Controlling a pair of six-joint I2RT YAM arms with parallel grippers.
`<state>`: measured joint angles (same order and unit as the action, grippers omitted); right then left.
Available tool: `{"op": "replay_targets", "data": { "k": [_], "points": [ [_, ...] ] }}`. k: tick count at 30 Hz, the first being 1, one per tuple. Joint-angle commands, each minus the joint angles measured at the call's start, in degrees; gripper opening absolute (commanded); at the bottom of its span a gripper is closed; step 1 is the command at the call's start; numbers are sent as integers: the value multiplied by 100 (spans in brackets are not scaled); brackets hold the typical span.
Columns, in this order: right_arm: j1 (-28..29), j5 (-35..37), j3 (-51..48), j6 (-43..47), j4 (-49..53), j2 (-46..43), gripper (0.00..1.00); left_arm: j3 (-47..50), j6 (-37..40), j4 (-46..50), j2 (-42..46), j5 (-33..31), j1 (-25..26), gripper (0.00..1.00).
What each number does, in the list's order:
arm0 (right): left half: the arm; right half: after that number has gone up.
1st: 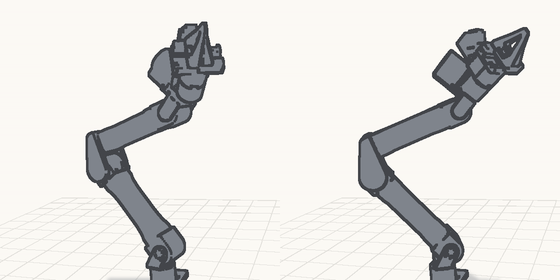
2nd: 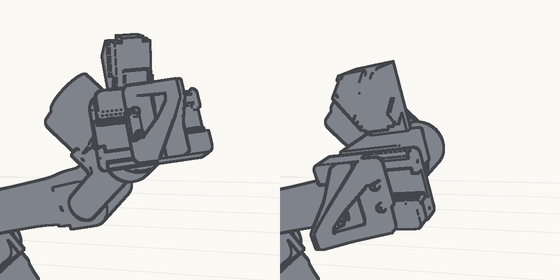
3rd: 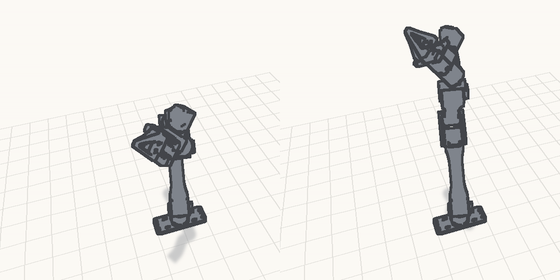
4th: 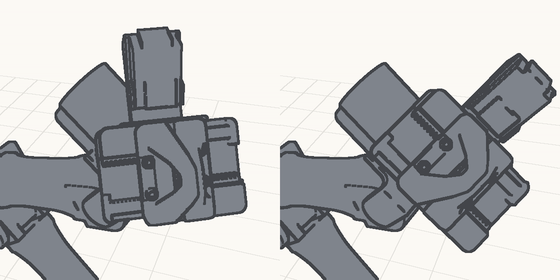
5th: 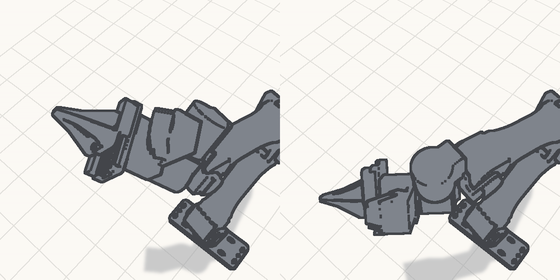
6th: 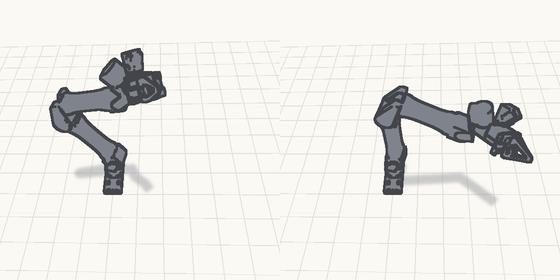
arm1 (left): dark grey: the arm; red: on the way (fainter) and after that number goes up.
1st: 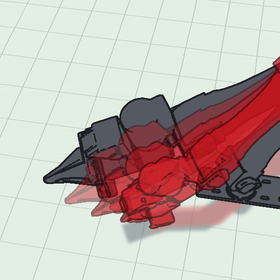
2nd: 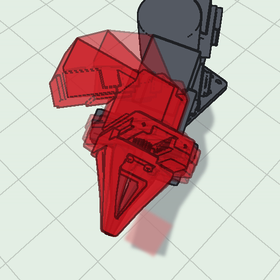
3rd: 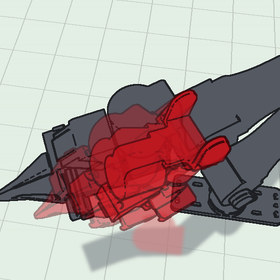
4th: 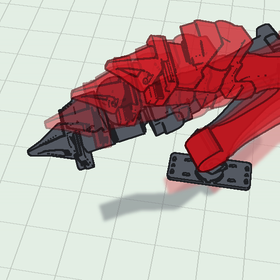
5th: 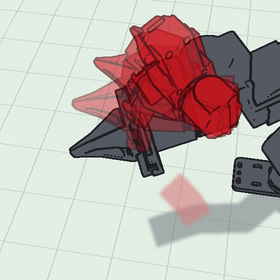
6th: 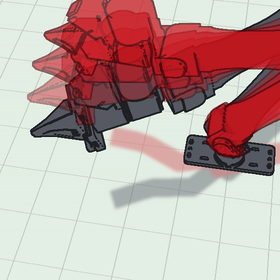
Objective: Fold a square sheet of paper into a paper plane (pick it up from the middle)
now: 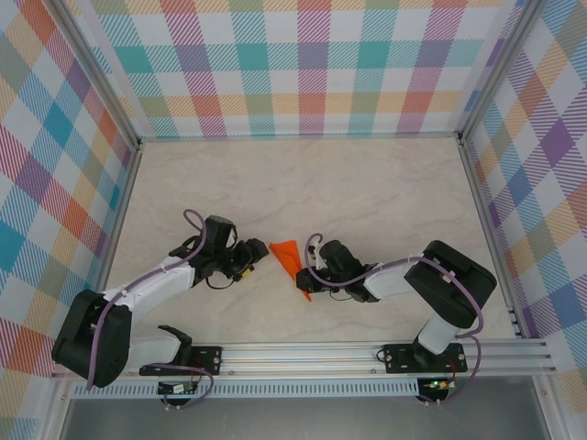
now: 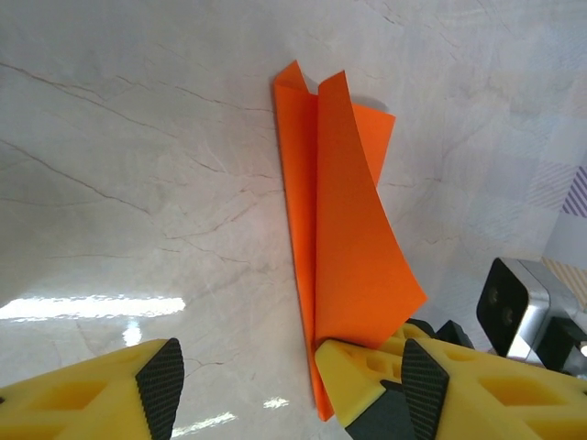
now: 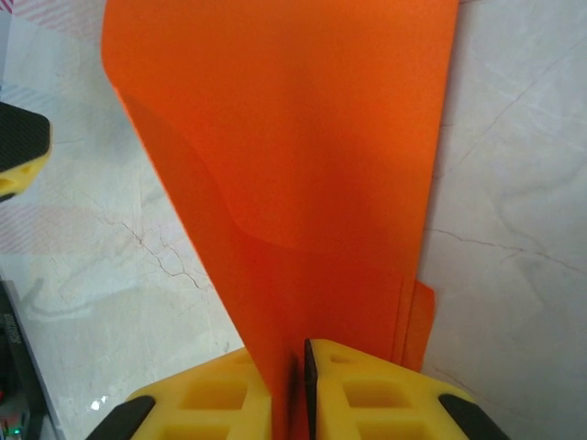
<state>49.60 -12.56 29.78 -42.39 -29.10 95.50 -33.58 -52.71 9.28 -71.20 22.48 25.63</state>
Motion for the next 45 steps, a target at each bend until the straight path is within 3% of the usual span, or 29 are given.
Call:
{"op": "replay_targets", "data": {
  "k": [1,10,20,35,45],
  "points": [
    [96,-260,51,-296,495,529,17,-42,39,-348,-149,263,154,64],
    [98,-220,233,-239,1048,502,17,-333,18,-1374,-916,556,521,55],
    [93,-186,399,-160,1397,437,19,-626,-125,-2189,-1618,691,628,56],
    [96,-132,560,-340,1713,51,29,-671,63,-2171,-1979,671,645,56],
    [72,-182,549,-523,1673,-179,29,-694,120,-2052,-1950,668,645,56]
  ]
}}
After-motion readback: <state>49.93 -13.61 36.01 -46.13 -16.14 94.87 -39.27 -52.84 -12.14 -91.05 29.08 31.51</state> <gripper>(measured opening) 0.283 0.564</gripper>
